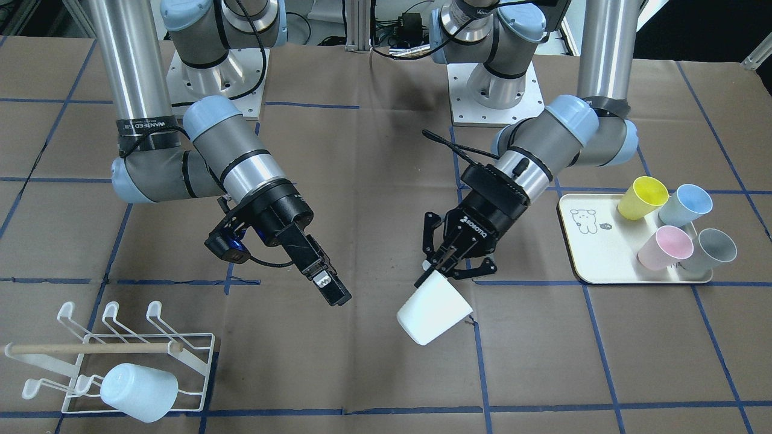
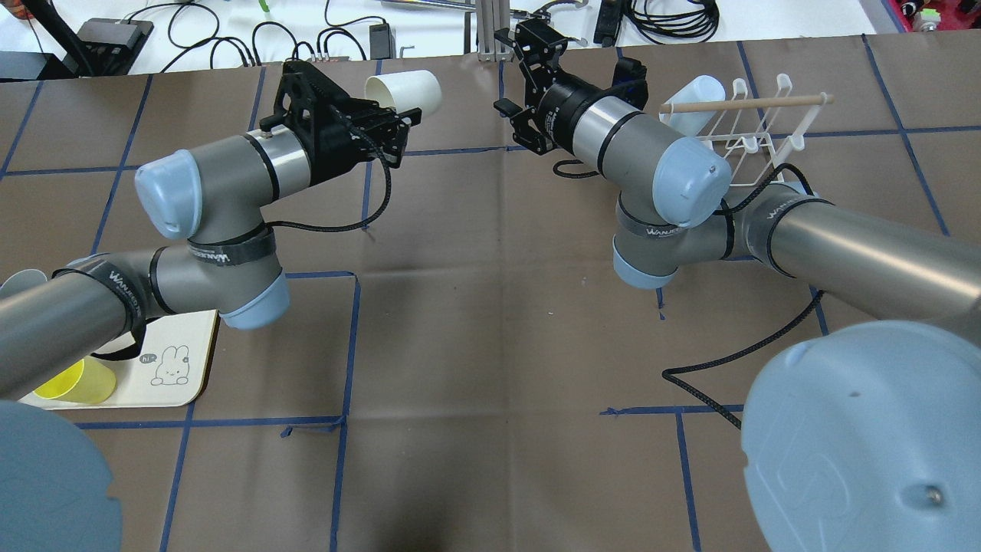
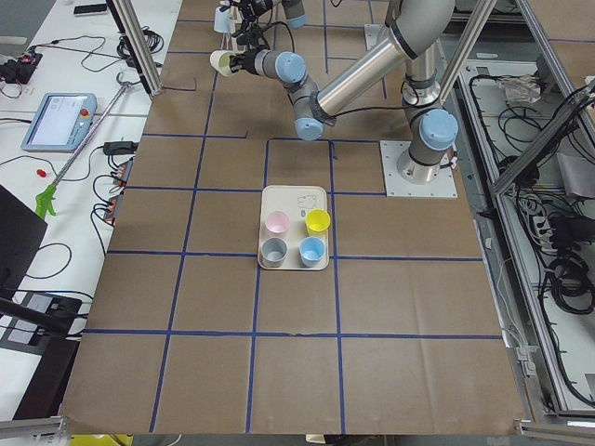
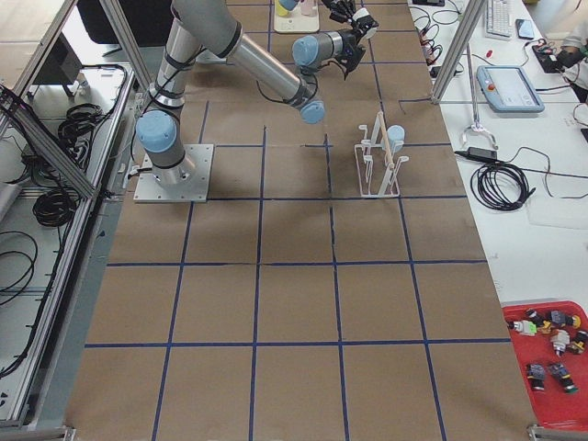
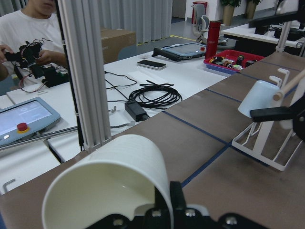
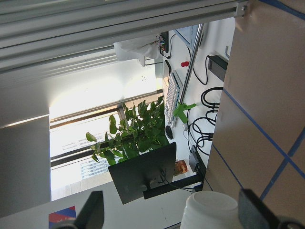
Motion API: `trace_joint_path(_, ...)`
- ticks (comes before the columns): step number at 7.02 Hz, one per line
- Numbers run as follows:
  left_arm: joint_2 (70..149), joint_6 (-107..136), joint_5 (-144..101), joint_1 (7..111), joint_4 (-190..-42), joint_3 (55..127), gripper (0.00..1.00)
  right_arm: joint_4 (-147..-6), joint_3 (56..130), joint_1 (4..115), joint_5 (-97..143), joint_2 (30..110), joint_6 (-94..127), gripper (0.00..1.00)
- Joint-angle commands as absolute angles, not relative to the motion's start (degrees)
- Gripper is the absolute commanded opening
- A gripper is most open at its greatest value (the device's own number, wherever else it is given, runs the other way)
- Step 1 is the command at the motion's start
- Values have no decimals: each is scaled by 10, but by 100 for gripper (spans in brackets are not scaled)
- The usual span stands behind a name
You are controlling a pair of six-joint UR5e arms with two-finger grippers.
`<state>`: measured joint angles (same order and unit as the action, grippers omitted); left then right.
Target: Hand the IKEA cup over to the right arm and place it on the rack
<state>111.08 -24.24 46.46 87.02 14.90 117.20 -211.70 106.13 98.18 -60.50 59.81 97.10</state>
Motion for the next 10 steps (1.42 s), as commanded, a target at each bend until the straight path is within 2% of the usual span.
trace_joint_path(1, 1119, -188, 501, 904, 202, 1181, 0, -2091, 1059, 983, -572, 598, 970, 100)
trace_joint_path(3, 1135, -180, 497, 904, 230, 1184, 0, -2085, 1064, 982, -528, 595, 966, 100)
trace_joint_path(5, 1181, -123, 492, 904, 326, 1182, 0, -2073, 1064, 978, -514, 592, 951, 100)
trace_joint_path(10, 1169, -81, 491, 900, 333, 1181, 0, -1979, 1055, 975, -508, 592, 853, 100)
